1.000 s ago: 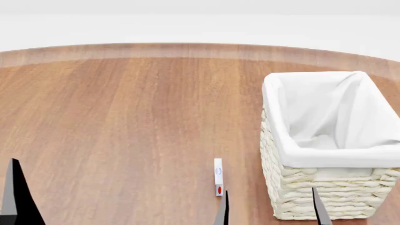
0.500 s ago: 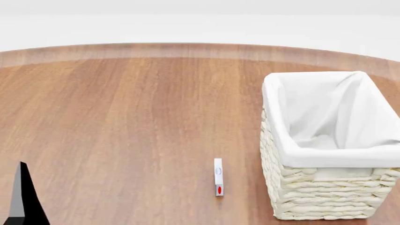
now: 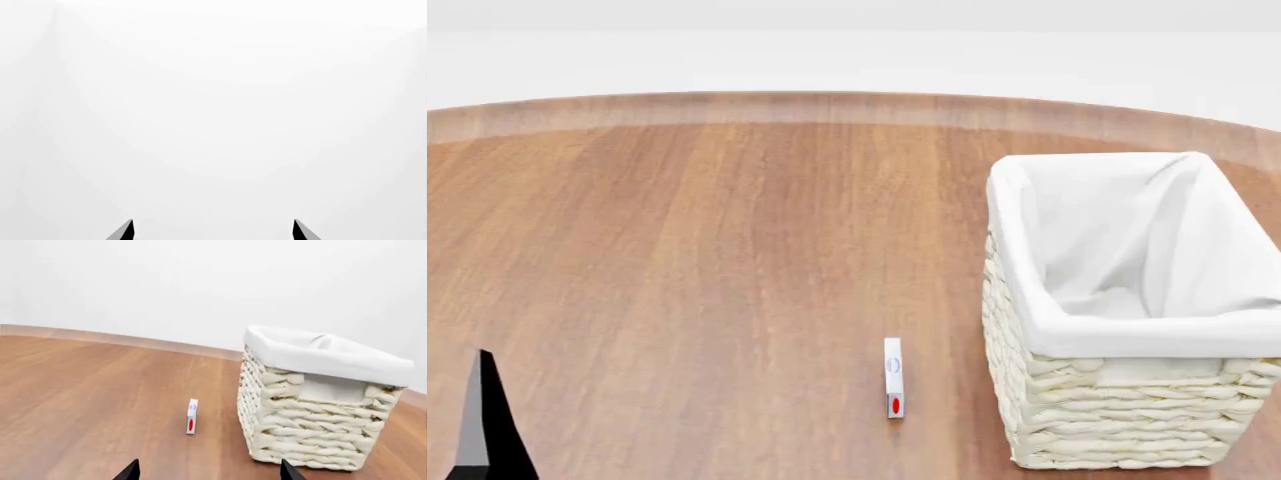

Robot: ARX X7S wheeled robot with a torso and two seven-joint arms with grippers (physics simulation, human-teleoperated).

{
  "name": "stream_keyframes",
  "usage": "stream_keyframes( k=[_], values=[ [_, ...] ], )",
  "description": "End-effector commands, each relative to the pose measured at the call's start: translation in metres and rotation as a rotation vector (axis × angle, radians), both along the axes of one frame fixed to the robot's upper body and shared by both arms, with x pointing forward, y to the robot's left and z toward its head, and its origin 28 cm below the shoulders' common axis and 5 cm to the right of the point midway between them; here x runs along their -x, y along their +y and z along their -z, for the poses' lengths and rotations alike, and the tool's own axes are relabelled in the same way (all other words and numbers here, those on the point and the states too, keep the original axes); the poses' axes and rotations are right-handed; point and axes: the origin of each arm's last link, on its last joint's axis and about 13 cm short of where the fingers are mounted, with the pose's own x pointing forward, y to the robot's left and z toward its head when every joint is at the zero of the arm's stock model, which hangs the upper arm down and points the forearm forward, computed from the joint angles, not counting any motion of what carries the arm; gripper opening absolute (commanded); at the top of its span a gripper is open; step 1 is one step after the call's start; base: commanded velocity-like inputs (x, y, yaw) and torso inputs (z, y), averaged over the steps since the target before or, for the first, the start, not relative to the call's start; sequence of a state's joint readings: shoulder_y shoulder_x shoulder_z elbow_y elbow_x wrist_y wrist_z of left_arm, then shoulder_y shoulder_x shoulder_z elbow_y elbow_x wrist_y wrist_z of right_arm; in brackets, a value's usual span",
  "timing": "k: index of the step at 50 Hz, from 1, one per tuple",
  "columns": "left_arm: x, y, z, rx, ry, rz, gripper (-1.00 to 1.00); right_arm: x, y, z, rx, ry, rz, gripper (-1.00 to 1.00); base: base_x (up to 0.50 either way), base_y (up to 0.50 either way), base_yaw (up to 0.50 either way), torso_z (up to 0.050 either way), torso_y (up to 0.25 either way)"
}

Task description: Pick up the tomato sauce, and put it in the basket.

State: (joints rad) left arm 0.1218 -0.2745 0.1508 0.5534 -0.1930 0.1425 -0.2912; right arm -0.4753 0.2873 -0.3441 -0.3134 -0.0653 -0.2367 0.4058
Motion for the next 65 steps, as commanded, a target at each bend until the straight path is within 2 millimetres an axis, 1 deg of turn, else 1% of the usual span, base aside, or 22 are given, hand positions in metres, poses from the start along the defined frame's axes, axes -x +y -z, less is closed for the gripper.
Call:
stream_keyframes(
  k=[1, 14, 25, 39, 56, 65],
  values=[
    [-0.001, -0.001, 0.000, -0.005, 0.001, 0.003, 1.00, 0.005, -0.001, 0.016, 0.001, 0.076, 0.010, 1.00, 0.00, 0.00, 0.00, 0.000, 0.000],
    [-0.001, -0.001, 0.002, -0.015, 0.008, 0.000, 1.00, 0.020, -0.002, 0.023, -0.045, 0.151, 0.022, 1.00, 0.00, 0.00, 0.00, 0.000, 0.000],
    [-0.002, -0.001, 0.004, -0.020, 0.012, 0.000, 1.00, 0.022, -0.002, 0.027, -0.056, 0.169, 0.038, 1.00, 0.00, 0.00, 0.00, 0.000, 0.000],
    [-0.003, -0.002, 0.005, -0.024, 0.017, 0.004, 1.00, 0.027, -0.002, 0.040, -0.047, 0.217, 0.049, 1.00, 0.00, 0.00, 0.00, 0.000, 0.000],
    [-0.003, -0.003, 0.004, -0.031, 0.016, 0.005, 1.00, 0.028, -0.002, 0.045, -0.060, 0.235, 0.049, 1.00, 0.00, 0.00, 0.00, 0.000, 0.000],
    [-0.004, -0.006, 0.006, -0.036, 0.019, 0.013, 1.00, 0.029, -0.006, 0.049, -0.059, 0.237, 0.072, 1.00, 0.00, 0.00, 0.00, 0.000, 0.000]
  ],
)
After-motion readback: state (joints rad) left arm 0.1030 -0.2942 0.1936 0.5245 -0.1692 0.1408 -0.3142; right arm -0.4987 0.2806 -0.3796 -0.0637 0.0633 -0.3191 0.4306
